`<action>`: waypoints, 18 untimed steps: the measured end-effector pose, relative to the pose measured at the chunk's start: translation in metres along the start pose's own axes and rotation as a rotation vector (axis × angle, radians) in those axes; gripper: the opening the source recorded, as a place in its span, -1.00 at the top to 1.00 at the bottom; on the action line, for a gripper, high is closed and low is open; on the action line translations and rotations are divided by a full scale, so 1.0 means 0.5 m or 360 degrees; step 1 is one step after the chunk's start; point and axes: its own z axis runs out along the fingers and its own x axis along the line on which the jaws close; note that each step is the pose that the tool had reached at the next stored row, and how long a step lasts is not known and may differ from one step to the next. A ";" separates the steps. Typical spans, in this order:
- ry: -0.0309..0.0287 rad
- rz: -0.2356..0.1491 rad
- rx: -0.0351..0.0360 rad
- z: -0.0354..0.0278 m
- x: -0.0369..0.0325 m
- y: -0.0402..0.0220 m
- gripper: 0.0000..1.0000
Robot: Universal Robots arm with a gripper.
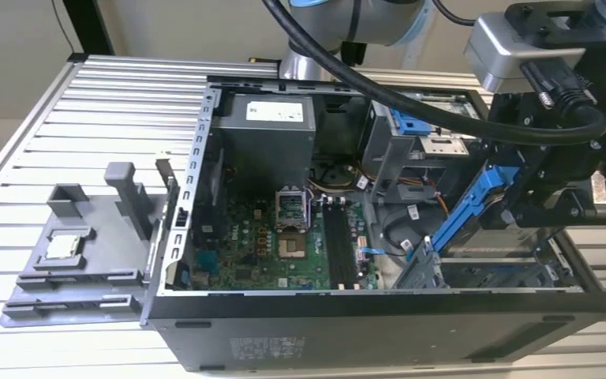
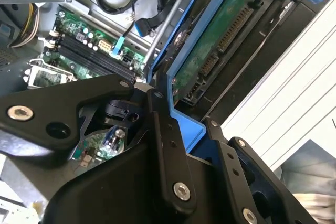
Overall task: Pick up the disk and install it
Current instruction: 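Insert the disk into the insertion slot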
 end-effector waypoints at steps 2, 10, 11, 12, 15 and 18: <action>-0.00001 0.0000 0.0000 0.000 0.000 0.000 1.00; -0.00001 0.0000 0.0000 0.000 0.000 0.000 1.00; 0.00002 0.0000 0.0000 0.000 0.000 0.000 1.00; 0.00004 0.0000 0.0000 0.000 0.000 0.000 -1.00; -0.00002 0.0000 0.0000 0.000 0.000 0.000 -1.00; -0.00001 0.0000 0.0000 0.000 0.000 -0.001 -1.00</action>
